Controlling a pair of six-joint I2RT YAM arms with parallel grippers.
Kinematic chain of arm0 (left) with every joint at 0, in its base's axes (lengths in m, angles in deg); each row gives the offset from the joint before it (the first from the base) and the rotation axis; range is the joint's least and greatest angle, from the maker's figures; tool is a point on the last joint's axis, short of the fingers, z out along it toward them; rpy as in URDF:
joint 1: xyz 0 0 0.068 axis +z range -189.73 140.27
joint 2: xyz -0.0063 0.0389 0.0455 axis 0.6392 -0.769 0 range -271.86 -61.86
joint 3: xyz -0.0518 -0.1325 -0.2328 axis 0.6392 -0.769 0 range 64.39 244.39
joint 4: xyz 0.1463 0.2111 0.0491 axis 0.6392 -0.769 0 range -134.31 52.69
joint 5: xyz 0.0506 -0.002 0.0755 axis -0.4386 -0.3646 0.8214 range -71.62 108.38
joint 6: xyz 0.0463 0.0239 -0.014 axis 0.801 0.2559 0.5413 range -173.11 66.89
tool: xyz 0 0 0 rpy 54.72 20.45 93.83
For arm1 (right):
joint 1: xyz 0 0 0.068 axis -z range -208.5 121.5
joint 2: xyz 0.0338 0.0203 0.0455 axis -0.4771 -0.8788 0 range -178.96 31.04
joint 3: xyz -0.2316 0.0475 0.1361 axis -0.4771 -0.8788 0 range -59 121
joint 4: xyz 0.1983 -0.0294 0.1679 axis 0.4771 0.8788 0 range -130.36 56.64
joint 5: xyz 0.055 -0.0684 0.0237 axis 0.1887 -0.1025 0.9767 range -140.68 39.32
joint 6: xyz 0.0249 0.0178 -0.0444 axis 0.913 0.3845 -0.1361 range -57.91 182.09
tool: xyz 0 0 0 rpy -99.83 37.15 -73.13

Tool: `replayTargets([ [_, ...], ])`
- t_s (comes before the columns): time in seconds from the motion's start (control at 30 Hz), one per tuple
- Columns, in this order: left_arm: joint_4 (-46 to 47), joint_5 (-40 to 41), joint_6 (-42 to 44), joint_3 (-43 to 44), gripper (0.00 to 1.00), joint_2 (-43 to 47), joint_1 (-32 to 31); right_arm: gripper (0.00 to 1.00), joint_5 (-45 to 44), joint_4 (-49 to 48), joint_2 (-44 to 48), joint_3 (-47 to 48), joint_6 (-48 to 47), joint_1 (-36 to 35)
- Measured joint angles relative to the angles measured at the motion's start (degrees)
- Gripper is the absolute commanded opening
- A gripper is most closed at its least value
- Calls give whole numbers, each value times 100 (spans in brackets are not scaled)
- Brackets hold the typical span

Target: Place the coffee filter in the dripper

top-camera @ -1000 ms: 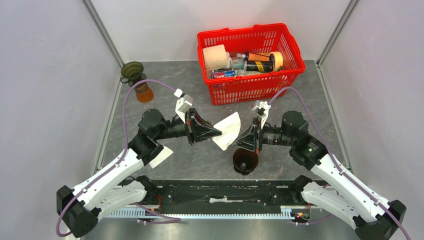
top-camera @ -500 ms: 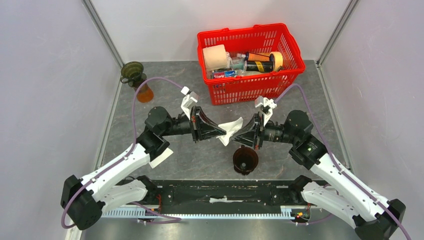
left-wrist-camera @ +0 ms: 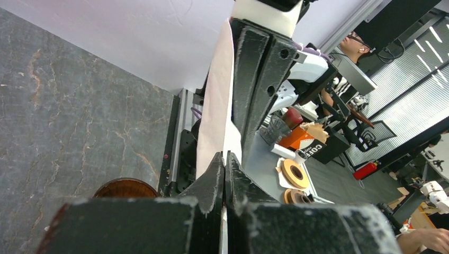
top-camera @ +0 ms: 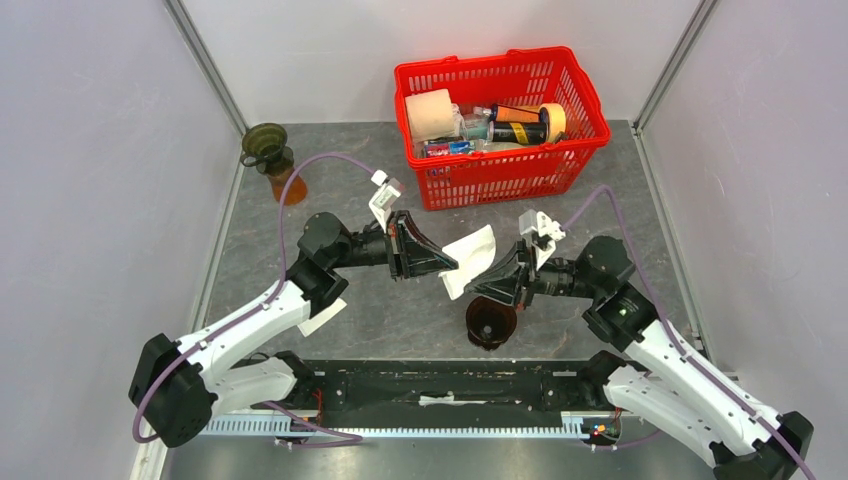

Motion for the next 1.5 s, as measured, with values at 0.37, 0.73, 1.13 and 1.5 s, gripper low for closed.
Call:
replayTargets([
  [0.37, 83, 28, -212, 0, 2, -166, 0, 0, 42, -1014, 116, -96, 243, 0],
  [0.73, 1056, -109, -920, -11, 2, -614, 0, 0, -39, -1670, -175, -195, 481, 0],
  [1.13, 1731, -160, -1434, -11, 2, -984, 0, 0, -79, -3792, -699, -881, 693, 0],
  [1.5, 2249, -153, -1836, -11, 2, -1139, 31, 0, -369, -3598, -675, -881, 538, -13],
])
